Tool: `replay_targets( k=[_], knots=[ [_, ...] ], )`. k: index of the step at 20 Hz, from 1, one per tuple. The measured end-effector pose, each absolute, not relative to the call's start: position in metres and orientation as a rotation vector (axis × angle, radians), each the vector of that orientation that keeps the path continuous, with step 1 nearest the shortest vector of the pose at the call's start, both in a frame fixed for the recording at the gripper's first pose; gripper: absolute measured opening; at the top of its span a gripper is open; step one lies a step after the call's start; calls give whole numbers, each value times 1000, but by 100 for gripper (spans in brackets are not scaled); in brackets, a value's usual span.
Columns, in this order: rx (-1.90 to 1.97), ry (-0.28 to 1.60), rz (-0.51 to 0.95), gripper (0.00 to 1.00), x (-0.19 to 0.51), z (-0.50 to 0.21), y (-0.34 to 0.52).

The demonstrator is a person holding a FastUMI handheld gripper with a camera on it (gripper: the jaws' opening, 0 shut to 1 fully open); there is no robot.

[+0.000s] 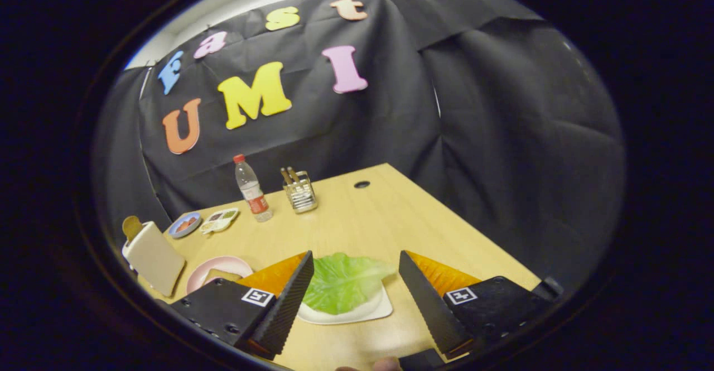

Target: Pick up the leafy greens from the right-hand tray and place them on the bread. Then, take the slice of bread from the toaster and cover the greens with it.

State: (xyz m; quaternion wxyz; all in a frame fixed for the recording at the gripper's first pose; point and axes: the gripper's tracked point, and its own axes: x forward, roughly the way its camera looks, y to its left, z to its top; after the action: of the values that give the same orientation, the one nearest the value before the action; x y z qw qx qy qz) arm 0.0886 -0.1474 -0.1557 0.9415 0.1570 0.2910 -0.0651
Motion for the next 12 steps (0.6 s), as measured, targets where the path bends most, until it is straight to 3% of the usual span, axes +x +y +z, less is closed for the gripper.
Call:
replay_targets(
  k=[10,12],
  knots=[
    [557,779,-231,96,117,-220,-162],
    [614,798,-231,87,116,-227,-161]
  ],
)
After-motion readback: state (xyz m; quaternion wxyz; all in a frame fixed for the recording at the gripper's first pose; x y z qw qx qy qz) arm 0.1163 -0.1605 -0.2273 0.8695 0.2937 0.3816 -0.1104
